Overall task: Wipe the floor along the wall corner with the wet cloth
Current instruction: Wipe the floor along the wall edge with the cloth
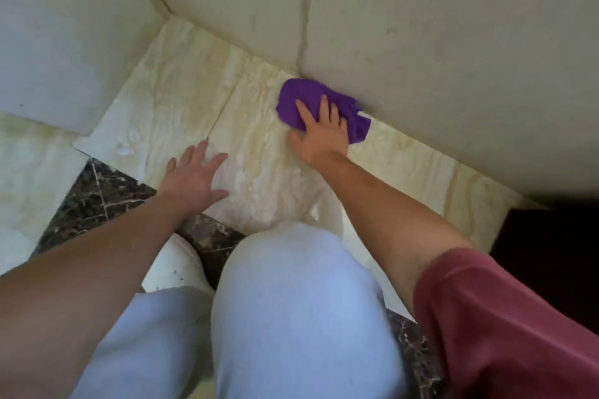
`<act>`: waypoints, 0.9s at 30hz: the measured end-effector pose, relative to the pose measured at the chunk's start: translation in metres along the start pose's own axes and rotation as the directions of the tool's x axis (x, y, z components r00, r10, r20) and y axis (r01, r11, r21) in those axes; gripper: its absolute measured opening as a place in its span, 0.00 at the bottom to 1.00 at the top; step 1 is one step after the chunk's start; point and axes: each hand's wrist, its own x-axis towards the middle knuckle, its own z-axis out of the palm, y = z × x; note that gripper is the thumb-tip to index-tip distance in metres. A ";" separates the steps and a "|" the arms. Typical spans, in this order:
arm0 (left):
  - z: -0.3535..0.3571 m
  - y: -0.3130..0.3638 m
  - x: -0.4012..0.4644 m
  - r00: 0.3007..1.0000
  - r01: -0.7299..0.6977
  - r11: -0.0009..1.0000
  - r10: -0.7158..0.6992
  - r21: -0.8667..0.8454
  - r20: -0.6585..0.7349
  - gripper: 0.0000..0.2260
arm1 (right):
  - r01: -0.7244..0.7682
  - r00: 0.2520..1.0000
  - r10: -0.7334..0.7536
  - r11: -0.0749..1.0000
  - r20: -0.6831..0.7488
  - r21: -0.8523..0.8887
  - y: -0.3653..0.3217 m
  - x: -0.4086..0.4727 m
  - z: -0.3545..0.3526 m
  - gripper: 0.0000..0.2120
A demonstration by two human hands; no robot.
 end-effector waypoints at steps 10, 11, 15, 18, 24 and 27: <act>-0.012 -0.043 0.016 0.996 0.078 0.991 -0.082 -0.107 -0.036 0.39 | -0.319 0.943 0.325 0.944 -0.076 0.080 0.119 -0.075 0.001 0.32; -0.009 -0.051 0.020 0.994 0.085 0.992 -0.091 -0.099 -0.057 0.40 | -0.331 0.937 0.337 0.940 -0.086 0.079 0.108 -0.067 0.004 0.34; 0.007 -0.087 0.027 0.982 0.113 0.979 -0.136 -0.172 -0.132 0.40 | -0.198 0.968 0.200 0.980 -0.151 0.026 0.011 -0.017 0.022 0.39; 0.017 -0.118 0.019 0.982 0.110 0.960 -0.146 -0.258 -0.123 0.38 | -0.202 0.972 0.201 0.979 -0.124 0.011 -0.072 0.026 0.022 0.40; 0.052 -0.167 -0.016 0.951 0.197 0.915 -0.265 -0.351 -0.158 0.37 | -0.017 0.997 0.015 1.000 -0.073 -0.022 -0.185 0.086 0.012 0.38; 0.062 -0.181 -0.017 0.971 0.164 0.912 -0.217 -0.377 -0.102 0.42 | 0.025 1.000 -0.025 0.998 0.004 -0.056 -0.235 0.116 0.005 0.37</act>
